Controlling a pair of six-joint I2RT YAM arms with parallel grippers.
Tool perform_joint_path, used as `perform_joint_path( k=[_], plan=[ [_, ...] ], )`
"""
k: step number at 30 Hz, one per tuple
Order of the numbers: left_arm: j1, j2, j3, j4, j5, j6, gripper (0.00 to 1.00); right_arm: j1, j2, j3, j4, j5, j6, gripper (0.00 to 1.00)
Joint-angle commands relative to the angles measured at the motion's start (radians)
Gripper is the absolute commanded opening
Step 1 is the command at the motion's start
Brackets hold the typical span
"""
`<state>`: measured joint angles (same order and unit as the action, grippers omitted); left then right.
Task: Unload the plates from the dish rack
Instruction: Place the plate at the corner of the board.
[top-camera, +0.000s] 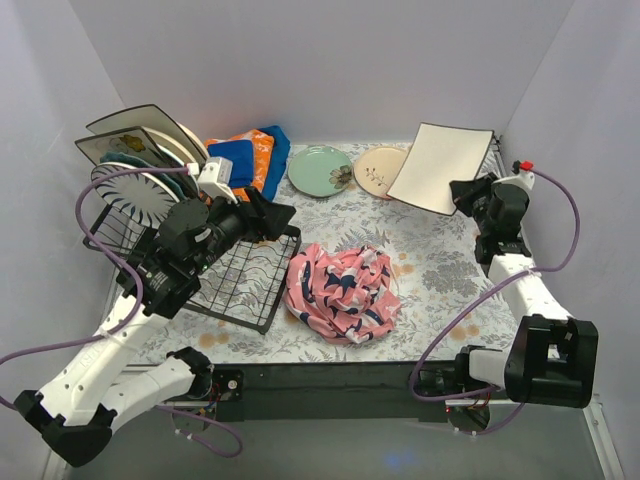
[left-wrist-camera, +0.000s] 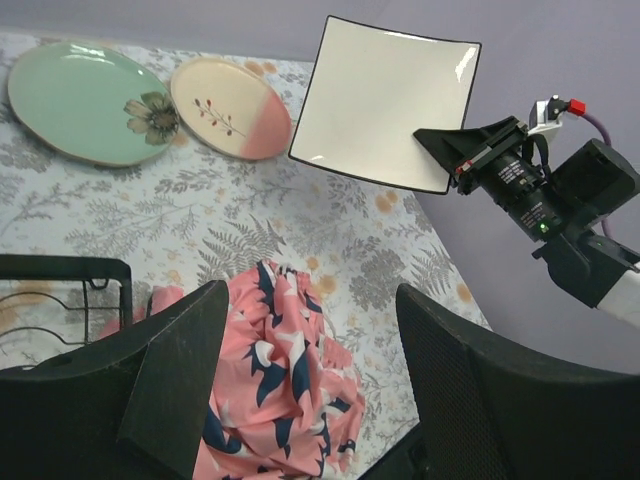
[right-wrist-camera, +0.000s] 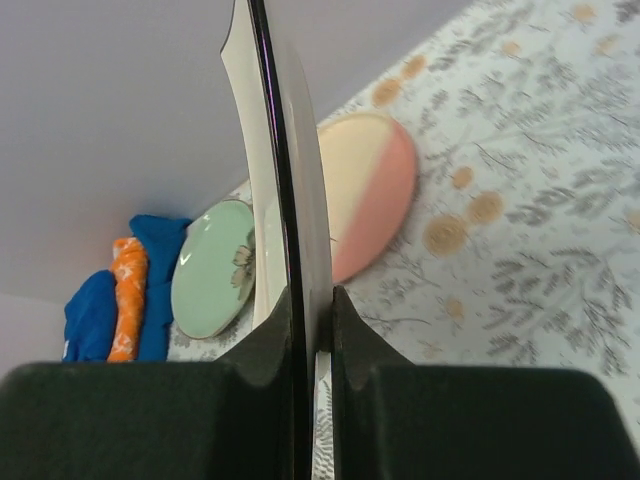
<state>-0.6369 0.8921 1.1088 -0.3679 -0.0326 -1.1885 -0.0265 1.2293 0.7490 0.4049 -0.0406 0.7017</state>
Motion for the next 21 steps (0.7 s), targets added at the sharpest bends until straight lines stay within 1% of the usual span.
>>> perform_joint_path(
  k=[1,3,5,7,10,14,15,18,19,21],
  plan=[
    [0.003,-0.065,-0.113,0.116,0.069,-0.063,0.66,-0.084,-0.105,-0.017,0.253,-0.01,0.137,0.01],
    [0.003,-0.059,-0.156,0.148,0.071,-0.085,0.66,-0.142,-0.097,-0.037,0.25,-0.01,0.153,0.01],
    [0.003,-0.042,-0.203,0.202,0.124,-0.108,0.66,-0.191,-0.096,-0.054,0.258,0.011,0.163,0.01],
    [0.003,-0.018,-0.219,0.228,0.157,-0.115,0.66,-0.236,-0.071,-0.048,0.271,0.011,0.157,0.01],
    [0.003,-0.007,-0.234,0.242,0.177,-0.123,0.66,-0.274,-0.024,-0.066,0.353,0.01,0.198,0.01],
    [0.003,-0.035,-0.296,0.302,0.209,-0.152,0.66,-0.279,0.05,-0.073,0.488,0.082,0.205,0.01],
    [0.003,-0.038,-0.315,0.307,0.209,-0.16,0.66,-0.277,0.064,-0.073,0.541,0.093,0.208,0.01],
    [0.003,-0.053,-0.336,0.326,0.194,-0.174,0.66,-0.277,0.114,-0.105,0.627,0.136,0.255,0.01],
    [0.003,-0.058,-0.346,0.34,0.195,-0.177,0.66,-0.277,0.13,-0.114,0.706,0.152,0.268,0.01],
    [0.003,-0.076,-0.357,0.354,0.201,-0.187,0.66,-0.277,0.183,-0.131,0.77,0.174,0.28,0.01]
  ],
)
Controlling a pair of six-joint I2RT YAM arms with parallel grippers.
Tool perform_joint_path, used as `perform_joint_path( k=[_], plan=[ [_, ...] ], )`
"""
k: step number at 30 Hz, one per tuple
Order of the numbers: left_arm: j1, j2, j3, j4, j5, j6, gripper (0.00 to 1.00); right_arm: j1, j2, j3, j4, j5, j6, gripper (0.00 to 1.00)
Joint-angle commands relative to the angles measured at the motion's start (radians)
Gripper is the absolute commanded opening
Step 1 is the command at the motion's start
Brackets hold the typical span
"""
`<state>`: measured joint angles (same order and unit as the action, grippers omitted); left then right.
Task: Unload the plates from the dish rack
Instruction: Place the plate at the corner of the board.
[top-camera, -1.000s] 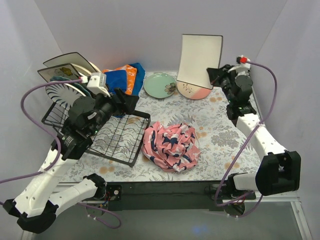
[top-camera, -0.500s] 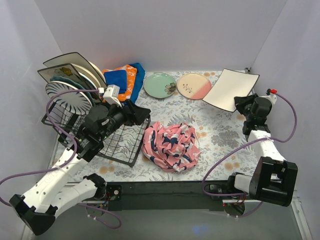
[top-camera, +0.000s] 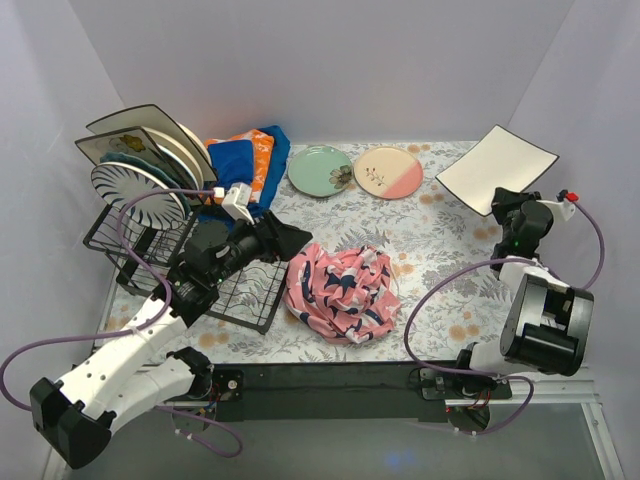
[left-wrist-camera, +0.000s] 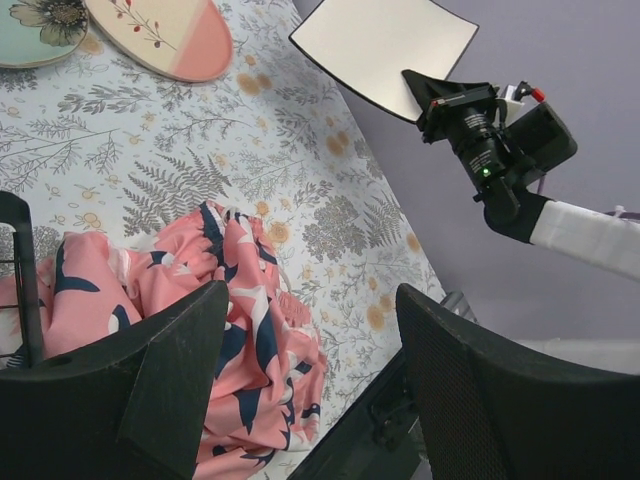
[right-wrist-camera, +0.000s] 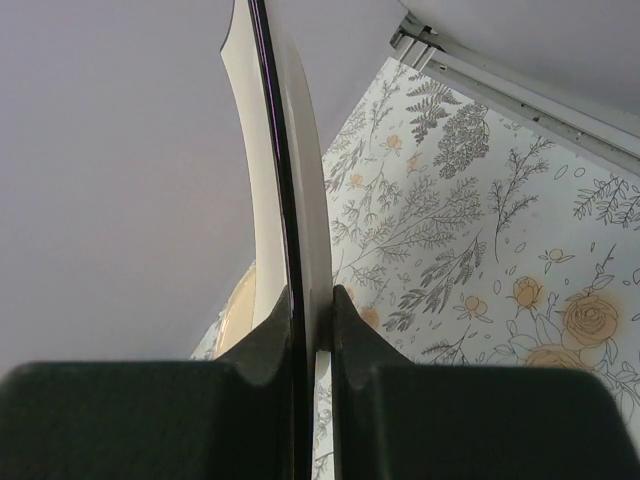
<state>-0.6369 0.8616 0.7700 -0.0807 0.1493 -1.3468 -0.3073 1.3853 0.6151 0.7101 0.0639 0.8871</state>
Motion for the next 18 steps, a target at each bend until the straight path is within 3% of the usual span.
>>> perform_joint_path(
  k=[1,4,8,18],
  plan=[
    [0.003,-0.053,-0.034,0.073,0.021,-0.037,0.66,0.01,0.046,0.006,0.507,0.101,0.098,0.01],
    [0.002,-0.087,-0.067,0.151,0.039,-0.063,0.66,0.013,0.145,0.052,0.551,0.113,0.11,0.01],
    [0.002,-0.088,-0.071,0.157,0.05,-0.061,0.66,0.03,0.266,0.075,0.693,0.18,0.128,0.01],
    [0.002,-0.084,-0.086,0.168,0.033,-0.063,0.66,0.076,0.492,0.182,0.805,0.254,0.214,0.01]
  ],
)
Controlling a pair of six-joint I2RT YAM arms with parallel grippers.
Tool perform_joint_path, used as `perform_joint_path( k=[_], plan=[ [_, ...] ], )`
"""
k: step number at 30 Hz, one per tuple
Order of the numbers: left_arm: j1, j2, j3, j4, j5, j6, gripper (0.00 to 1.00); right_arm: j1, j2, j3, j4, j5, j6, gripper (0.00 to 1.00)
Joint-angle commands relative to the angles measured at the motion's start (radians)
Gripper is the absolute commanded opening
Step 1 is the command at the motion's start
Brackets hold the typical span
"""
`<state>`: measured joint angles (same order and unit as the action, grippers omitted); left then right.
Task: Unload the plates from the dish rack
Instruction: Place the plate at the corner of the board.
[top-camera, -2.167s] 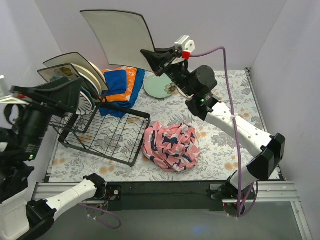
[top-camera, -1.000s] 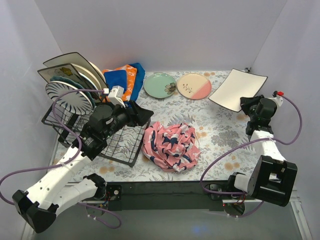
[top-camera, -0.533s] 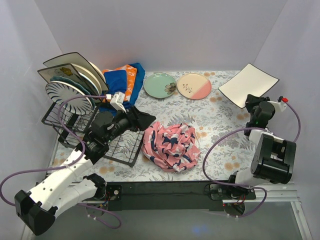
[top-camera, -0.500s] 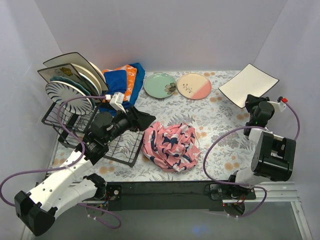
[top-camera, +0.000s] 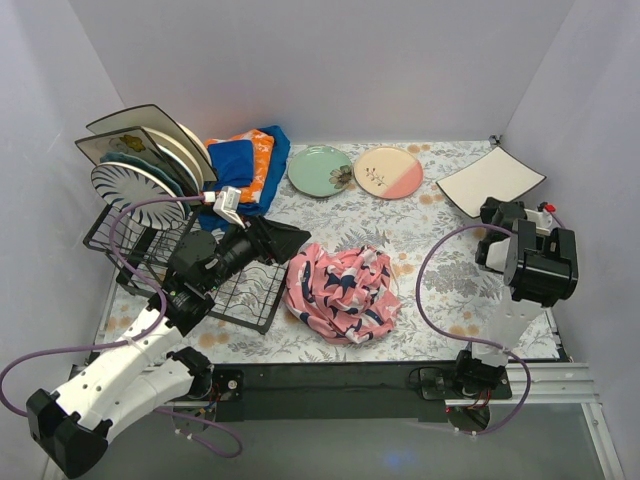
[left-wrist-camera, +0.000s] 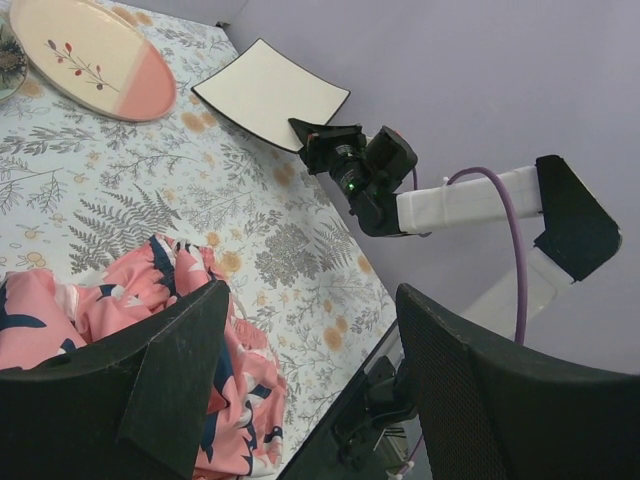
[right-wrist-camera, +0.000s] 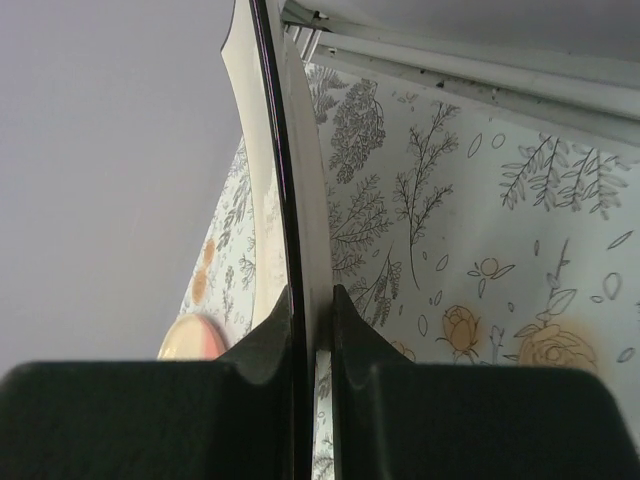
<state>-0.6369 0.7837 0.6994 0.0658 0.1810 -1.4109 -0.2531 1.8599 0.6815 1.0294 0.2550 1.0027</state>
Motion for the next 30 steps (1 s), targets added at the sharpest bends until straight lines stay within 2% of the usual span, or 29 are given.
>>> perform_joint_path(
  k=[1,7,11,12,13,15,18,20,23,30],
  plan=[
    [0.002,-0.006,-0.015,0.022,0.0,0.003,0.66,0.031,0.031,0.124,0.488,0.07,0.112,0.01],
    [0.002,-0.018,-0.005,0.011,-0.015,0.013,0.66,0.086,0.096,0.119,0.486,0.176,0.123,0.01],
    [0.002,-0.027,-0.005,0.011,-0.02,0.013,0.66,0.097,0.094,0.092,0.402,0.221,0.137,0.13],
    [0.002,-0.027,-0.005,0.011,-0.021,0.013,0.66,0.097,0.093,0.084,0.376,0.219,0.157,0.22],
    [0.002,-0.027,-0.005,0.011,-0.026,0.013,0.66,0.097,0.088,0.082,0.348,0.21,0.157,0.26],
    [0.002,-0.023,-0.005,0.011,-0.032,0.013,0.66,0.098,0.053,0.087,0.16,0.199,0.163,0.34],
    [0.002,-0.012,-0.006,0.011,-0.032,0.015,0.66,0.097,0.012,0.128,-0.099,0.187,0.192,0.39],
    [0.002,-0.014,-0.009,0.011,-0.035,0.016,0.66,0.095,0.002,0.118,-0.136,0.15,0.214,0.41],
    [0.002,-0.02,-0.017,0.008,-0.041,0.018,0.66,0.094,-0.008,0.148,-0.308,0.098,0.229,0.42],
    [0.002,-0.047,-0.023,0.005,-0.041,0.017,0.66,0.095,-0.013,0.165,-0.468,0.015,0.209,0.43]
  ],
)
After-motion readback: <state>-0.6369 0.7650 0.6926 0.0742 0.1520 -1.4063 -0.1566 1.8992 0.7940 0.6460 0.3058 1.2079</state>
